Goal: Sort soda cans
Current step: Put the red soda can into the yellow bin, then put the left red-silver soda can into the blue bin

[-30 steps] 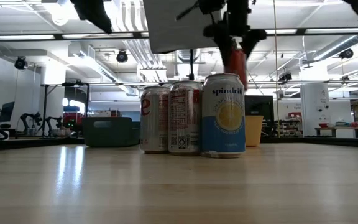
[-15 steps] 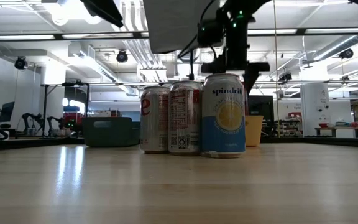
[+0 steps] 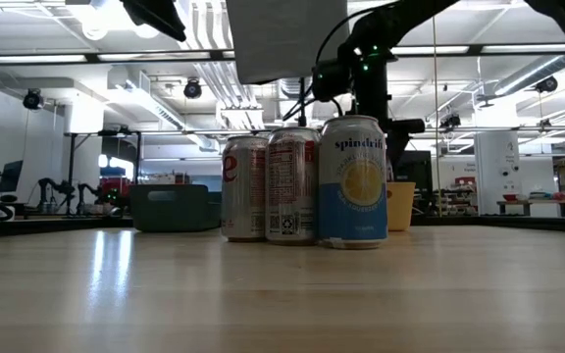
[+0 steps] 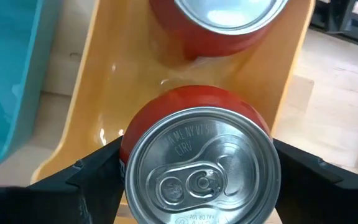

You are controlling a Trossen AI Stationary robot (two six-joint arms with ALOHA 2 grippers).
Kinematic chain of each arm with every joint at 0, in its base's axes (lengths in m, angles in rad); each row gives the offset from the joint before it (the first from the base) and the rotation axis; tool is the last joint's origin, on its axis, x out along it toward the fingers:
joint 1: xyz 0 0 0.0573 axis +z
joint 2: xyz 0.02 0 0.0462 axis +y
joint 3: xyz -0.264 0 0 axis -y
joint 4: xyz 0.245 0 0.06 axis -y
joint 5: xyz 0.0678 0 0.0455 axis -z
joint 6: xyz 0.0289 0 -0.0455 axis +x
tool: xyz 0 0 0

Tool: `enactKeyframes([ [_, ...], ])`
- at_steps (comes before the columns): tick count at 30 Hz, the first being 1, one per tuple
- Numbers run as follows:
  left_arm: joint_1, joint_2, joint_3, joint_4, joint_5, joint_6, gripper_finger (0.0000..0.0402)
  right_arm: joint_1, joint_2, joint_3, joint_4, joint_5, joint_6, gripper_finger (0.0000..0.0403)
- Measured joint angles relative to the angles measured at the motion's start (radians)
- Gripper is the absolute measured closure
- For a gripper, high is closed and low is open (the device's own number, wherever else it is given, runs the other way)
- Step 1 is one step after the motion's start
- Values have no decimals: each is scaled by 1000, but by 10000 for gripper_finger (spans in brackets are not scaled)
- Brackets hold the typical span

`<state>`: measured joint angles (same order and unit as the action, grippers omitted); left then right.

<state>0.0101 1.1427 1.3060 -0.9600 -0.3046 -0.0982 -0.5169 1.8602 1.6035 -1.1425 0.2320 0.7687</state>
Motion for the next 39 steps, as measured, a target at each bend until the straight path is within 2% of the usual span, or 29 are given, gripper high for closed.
enactKeyframes([
  [14, 0, 0, 0, 2, 0, -4, 234, -10, -10, 0, 5, -22, -22, 46],
  [21, 0, 0, 2, 3, 3, -19, 234, -7, -96, 0, 5, -17, -22, 50],
  [25, 0, 0, -6, 28, 43, -20, 234, 11, -184, 0, 5, 16, -25, 49],
  [29, 0, 8, -27, 76, 101, -20, 234, 65, -269, 0, 12, 63, -54, 50],
  [33, -2, 24, -73, 149, 126, -21, 234, 170, -340, 0, 20, 108, -62, 50],
  [39, -3, 50, -190, 373, 361, 62, 232, 352, -387, 0, 21, 213, -20, 51],
])
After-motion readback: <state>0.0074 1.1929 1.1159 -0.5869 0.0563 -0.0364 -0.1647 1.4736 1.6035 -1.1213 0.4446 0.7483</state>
